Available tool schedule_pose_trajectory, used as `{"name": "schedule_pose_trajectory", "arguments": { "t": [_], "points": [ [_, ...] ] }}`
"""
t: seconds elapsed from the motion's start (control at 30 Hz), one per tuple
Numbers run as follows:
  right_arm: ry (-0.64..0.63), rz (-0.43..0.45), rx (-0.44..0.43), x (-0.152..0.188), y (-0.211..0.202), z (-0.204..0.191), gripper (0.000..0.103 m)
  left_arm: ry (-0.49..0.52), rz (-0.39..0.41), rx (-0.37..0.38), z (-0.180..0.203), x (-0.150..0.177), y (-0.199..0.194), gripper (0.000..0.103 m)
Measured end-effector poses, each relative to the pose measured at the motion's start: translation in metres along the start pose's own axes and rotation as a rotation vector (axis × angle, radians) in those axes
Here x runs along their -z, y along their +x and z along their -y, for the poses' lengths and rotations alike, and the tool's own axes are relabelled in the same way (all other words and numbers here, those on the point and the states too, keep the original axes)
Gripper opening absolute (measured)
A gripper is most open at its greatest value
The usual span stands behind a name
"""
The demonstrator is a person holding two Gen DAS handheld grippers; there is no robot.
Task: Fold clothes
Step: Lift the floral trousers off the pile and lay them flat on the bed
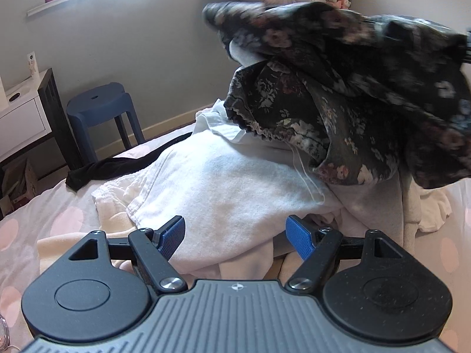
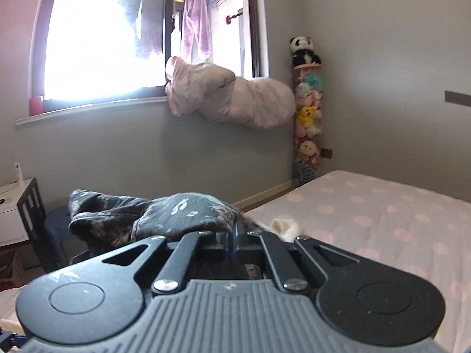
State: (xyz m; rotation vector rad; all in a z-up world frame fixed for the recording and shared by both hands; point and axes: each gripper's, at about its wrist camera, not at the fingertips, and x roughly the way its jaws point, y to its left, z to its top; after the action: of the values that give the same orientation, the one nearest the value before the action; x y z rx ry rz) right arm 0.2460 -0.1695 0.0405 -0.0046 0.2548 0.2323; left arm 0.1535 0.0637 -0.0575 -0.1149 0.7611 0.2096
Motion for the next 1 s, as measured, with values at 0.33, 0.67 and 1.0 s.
{"name": "schedule_pose_trajectory", "arguments": {
  "t": [0.33, 0.67, 1.0],
  "points": [
    [0.012, 0.135, 0.348, 0.001, -0.115, 0.098, 0.003, 0.024, 0.055, 0.052, 0.016, -0.003, -0.026, 0.075],
    [0.020, 0.056, 0.687, 0.054, -0.256, 0.164, 0.003, 0.120, 0.108, 0.151, 0.061, 0.002, -0.063, 0.075],
    [0.226, -0.164, 0.881, 0.139, -0.366, 0.221, 0.004, 0.239, 0.099, 0.276, 0.120, 0.022, -0.094, 0.075]
  ]
}}
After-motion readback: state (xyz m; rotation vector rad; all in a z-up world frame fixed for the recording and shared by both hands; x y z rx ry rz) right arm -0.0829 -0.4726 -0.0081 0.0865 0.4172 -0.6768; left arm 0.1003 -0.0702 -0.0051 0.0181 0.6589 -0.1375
